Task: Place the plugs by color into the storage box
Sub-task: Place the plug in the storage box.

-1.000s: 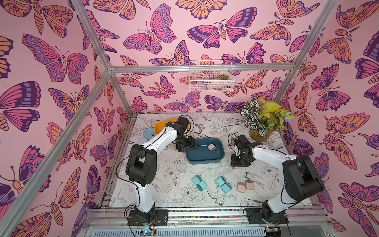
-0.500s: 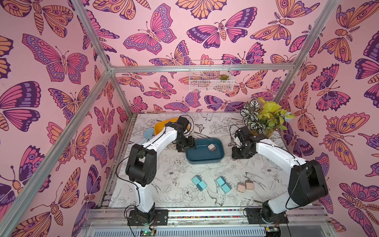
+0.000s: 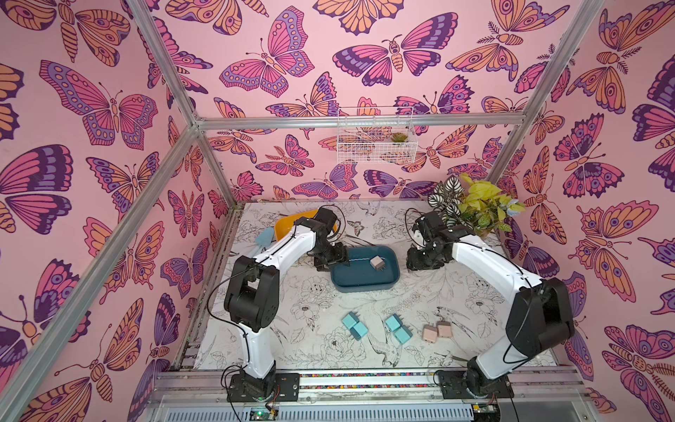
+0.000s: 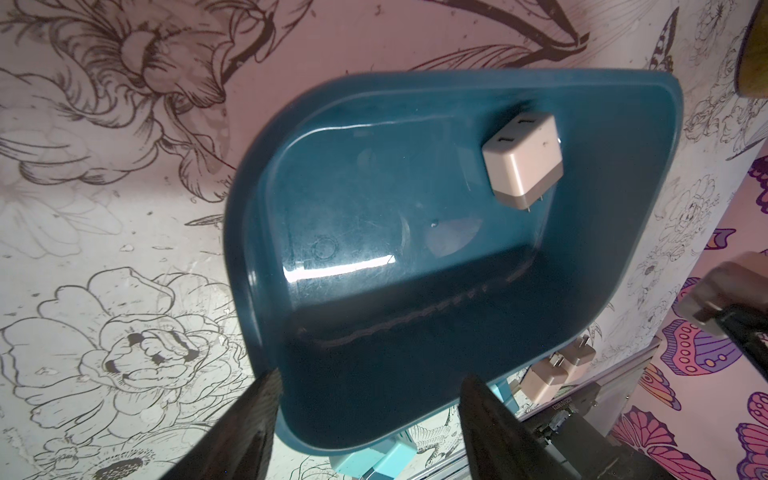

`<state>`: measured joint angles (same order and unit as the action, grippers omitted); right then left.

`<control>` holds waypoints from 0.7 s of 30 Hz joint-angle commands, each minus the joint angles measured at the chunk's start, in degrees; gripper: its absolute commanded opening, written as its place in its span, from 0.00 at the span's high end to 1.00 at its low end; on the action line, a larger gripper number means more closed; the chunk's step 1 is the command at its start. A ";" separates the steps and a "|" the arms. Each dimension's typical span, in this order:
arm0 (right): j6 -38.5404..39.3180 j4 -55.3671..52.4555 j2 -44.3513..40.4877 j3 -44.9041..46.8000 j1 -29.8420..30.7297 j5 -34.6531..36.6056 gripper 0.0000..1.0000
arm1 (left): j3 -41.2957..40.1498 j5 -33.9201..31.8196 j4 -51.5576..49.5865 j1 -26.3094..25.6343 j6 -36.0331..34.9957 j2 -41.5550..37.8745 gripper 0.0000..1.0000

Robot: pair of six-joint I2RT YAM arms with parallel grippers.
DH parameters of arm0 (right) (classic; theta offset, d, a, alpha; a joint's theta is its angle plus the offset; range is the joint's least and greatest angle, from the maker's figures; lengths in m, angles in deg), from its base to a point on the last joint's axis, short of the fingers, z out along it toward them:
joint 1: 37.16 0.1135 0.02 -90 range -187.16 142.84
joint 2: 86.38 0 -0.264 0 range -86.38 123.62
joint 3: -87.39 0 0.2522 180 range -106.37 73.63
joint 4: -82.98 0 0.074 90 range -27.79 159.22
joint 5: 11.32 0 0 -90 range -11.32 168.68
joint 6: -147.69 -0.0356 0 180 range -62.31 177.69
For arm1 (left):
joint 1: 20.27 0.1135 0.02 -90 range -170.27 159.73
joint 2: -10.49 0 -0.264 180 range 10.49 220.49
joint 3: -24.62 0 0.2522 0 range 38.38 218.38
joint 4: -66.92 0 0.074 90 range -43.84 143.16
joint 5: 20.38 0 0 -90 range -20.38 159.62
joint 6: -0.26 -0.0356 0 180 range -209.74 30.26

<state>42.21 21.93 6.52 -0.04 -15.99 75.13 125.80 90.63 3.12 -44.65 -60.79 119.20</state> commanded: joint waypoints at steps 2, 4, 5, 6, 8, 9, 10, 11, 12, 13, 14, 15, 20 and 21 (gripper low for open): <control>-1.07 -0.61 1.24 -1.96 2.02 -1.13 0.52 | -0.10 -0.01 -1.81 0.37 -0.12 0.29 0.29; -1.52 -0.92 2.09 -3.83 3.34 -1.15 0.52 | -0.14 -0.14 -1.81 0.39 -0.03 0.27 0.29; -1.86 -0.99 2.73 -4.90 4.15 -1.18 0.52 | -0.14 -0.18 -1.77 0.39 0.03 0.18 0.29; -2.08 -0.96 3.30 -5.82 4.94 -1.35 0.52 | -0.09 -0.20 -1.80 0.43 0.05 0.11 0.29; -2.52 -0.88 5.26 -7.96 6.95 -1.45 0.52 | -0.05 -0.27 -1.80 0.39 0.11 0.10 0.29; -2.62 -0.93 6.27 -8.94 7.72 -1.46 0.52 | -0.05 -0.28 -1.77 0.39 0.14 0.02 0.29; -2.71 -0.71 7.57 -9.98 8.68 -1.58 0.52 | -0.05 -0.28 -1.81 0.41 0.14 -0.06 0.29; -2.79 -0.41 8.90 -10.87 9.46 -1.87 0.52 | -0.05 -0.41 -1.88 0.47 0.14 -0.09 0.29; -2.77 -0.19 10.09 -11.71 10.03 -2.04 0.52 | -0.14 -0.51 -1.75 0.48 0.14 -0.24 0.29; -2.71 0.15 11.64 -12.71 10.60 -2.27 0.52 | -0.23 -0.52 -1.80 0.48 0.14 -0.40 0.29; -2.64 0.42 13.19 -13.51 11.03 -2.26 0.52 | -0.38 -0.54 -1.89 0.48 0.11 -0.55 0.29; -2.53 0.73 14.57 -14.29 11.27 -2.45 0.52 | -0.56 -0.62 -1.90 0.48 0.16 -0.74 0.29; -1.69 2.36 21.63 -17.17 11.67 -3.16 0.52 | -1.96 -1.06 -1.87 0.96 0.23 -2.24 0.29; -1.48 2.46 22.75 -17.65 11.67 -3.13 0.52 | -2.23 -1.20 -1.86 1.08 0.29 -2.55 0.29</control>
<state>40.13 24.03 27.07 -15.56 -4.41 72.55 125.08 90.57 3.14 -44.28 -60.74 118.89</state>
